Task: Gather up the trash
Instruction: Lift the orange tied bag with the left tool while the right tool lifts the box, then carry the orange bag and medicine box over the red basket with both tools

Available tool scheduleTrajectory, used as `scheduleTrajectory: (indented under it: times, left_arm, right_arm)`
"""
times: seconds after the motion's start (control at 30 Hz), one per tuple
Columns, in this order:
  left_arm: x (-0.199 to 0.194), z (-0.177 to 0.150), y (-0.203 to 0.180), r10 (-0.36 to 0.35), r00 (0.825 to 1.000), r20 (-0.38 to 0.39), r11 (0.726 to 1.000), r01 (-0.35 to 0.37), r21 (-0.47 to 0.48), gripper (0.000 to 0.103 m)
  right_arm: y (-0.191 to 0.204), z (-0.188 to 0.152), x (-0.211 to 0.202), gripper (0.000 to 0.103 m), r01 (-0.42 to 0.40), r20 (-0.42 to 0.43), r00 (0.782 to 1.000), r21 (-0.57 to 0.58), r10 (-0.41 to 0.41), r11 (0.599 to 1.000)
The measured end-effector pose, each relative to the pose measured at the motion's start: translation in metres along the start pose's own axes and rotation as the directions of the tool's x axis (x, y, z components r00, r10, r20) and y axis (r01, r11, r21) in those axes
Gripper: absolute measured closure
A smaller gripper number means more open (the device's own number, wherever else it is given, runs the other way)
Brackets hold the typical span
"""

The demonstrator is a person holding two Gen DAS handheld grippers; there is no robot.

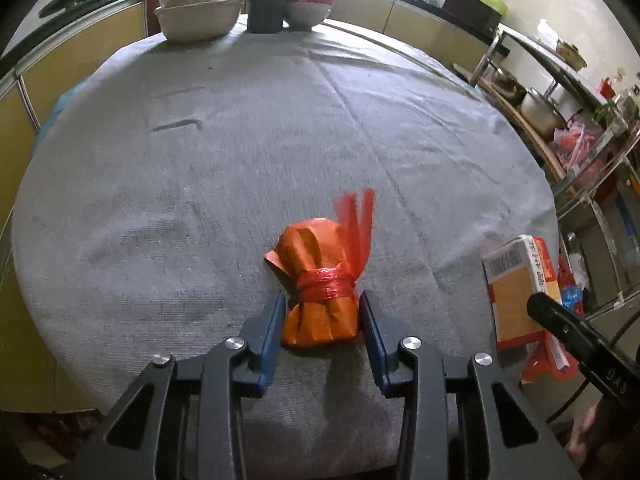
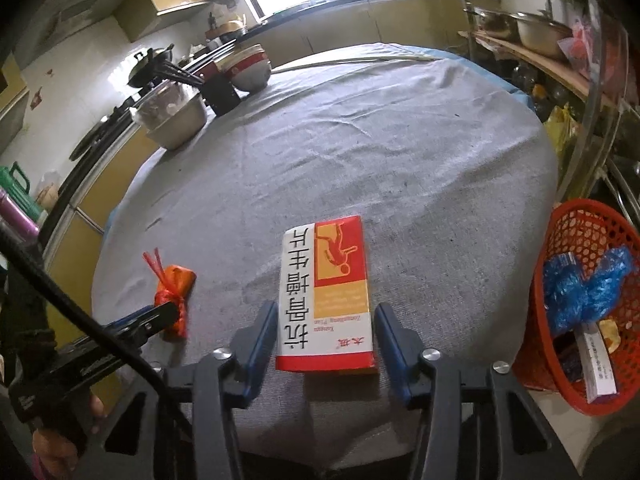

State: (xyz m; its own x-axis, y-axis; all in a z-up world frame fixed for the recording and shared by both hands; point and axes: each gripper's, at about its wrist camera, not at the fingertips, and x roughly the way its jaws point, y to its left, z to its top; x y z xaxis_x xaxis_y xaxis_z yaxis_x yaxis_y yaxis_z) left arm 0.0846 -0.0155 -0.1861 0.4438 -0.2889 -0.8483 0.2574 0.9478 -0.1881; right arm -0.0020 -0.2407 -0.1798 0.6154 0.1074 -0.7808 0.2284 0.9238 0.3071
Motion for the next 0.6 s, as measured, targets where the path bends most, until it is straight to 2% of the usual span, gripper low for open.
scheduleTrajectory:
  times: [0.17, 0.37, 0.6]
  left_arm:
    - [-0.007, -0.001, -0.006, 0.026, 0.999, 0.024, 1.0, -0.027, 0.016, 0.068]
    - [-0.036, 0.002, -0.031, 0.079, 0.991, 0.11, 0.992, -0.089, 0.089, 0.068]
    - [-0.083, 0.007, -0.072, 0.134, 0.957, 0.257, 0.966, -0.184, 0.182, 0.068]
  right_arm:
    - [-0.002, -0.002, -0.007, 0.052, -0.021, 0.025, 0.999, -0.005, 0.021, 1.0]
    - [-0.007, 0.002, -0.027, 0.052, -0.054, 0.089, 0.995, 0.0, 0.054, 0.999]
    - [-0.019, 0.006, -0.052, 0.052, -0.094, 0.166, 0.982, 0.041, 0.086, 0.995]
